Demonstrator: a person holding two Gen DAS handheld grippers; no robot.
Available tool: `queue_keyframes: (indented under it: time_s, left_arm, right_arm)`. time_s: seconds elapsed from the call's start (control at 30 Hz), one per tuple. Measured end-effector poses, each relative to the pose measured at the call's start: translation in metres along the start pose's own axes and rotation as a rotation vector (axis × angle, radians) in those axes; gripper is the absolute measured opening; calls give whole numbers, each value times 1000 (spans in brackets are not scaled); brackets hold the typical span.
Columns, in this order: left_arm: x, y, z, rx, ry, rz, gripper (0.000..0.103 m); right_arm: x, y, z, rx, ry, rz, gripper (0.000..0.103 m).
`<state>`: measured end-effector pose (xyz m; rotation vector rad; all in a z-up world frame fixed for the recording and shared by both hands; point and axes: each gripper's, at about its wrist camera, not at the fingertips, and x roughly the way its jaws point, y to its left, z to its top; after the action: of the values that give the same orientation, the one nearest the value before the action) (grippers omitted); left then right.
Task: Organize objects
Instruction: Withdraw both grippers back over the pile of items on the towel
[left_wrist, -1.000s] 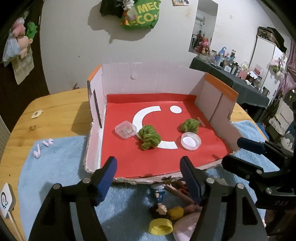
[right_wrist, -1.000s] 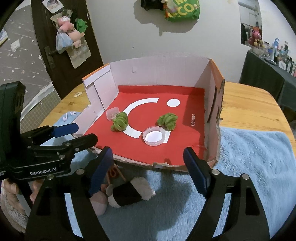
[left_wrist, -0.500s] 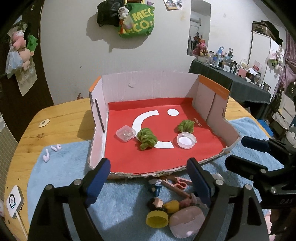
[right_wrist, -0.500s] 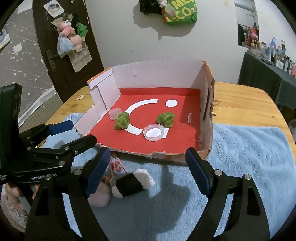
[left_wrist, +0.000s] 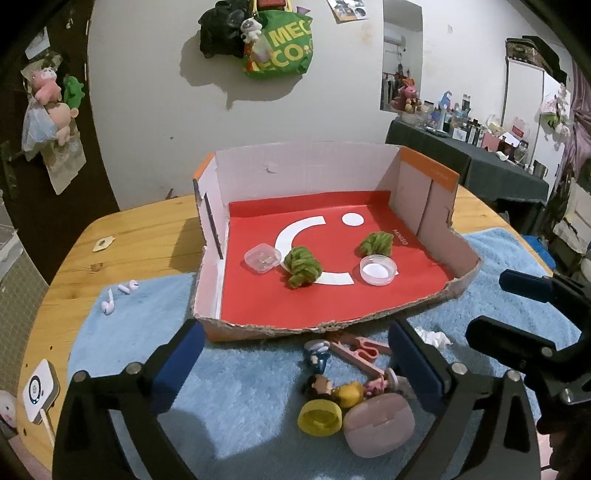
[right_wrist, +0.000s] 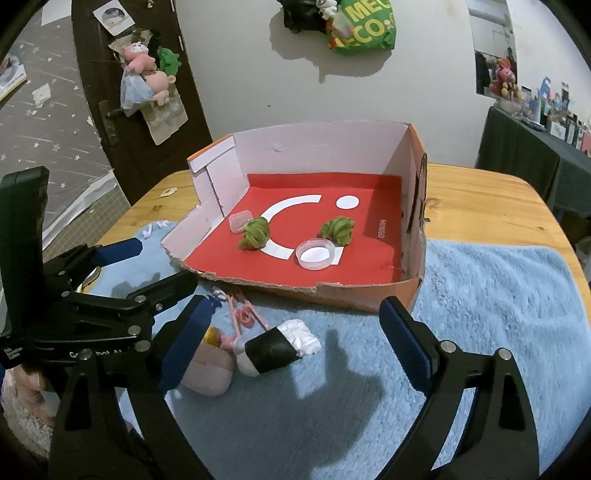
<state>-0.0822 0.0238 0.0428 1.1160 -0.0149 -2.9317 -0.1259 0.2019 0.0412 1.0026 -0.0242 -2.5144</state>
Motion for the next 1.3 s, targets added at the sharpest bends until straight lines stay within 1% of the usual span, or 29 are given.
queue_keyframes:
  time_s: [0.4, 0.67, 0.97, 1.07, 1.1, 1.13, 1.17, 1.23, 1.27, 1.3]
  left_arm:
    - [-8, -2, -10, 3, 2, -7, 103]
    - [-12, -7, -17, 2, 5, -38, 103]
    - [-17, -15, -26, 22, 5, -68, 102]
    - [-14, -17, -30, 25, 24, -96, 93]
    - [-13, -17, -31, 26, 32, -104, 88]
    - [-12, -17, -32, 28, 38, -108, 85]
    - [-11, -17, -33, 29, 45, -112, 83]
    - [-9, -17, -35, 27, 53, -122, 78]
    - [-8, -17, -36, 24, 55, -125, 77]
    - [-7, -16, -36, 19, 58, -130, 75]
  right_arm:
    - [-8, 5, -10, 4, -7, -4, 94]
    - [-12, 5, -17, 12, -6, -5, 94]
    - [-16, 3, -29, 16, -2, -7, 94]
    - [-16, 3, -32, 9, 1, -15, 94]
    - [-15, 4, -33, 7, 5, -22, 94]
    - [-14, 4, -34, 6, 9, -25, 93]
    - [-13, 4, -35, 6, 13, -25, 91]
    - [-11, 3, -36, 6, 20, -21, 77]
    - [-10, 3, -37, 7, 23, -20, 74]
    - [-9, 3, -37, 8, 29, -19, 68]
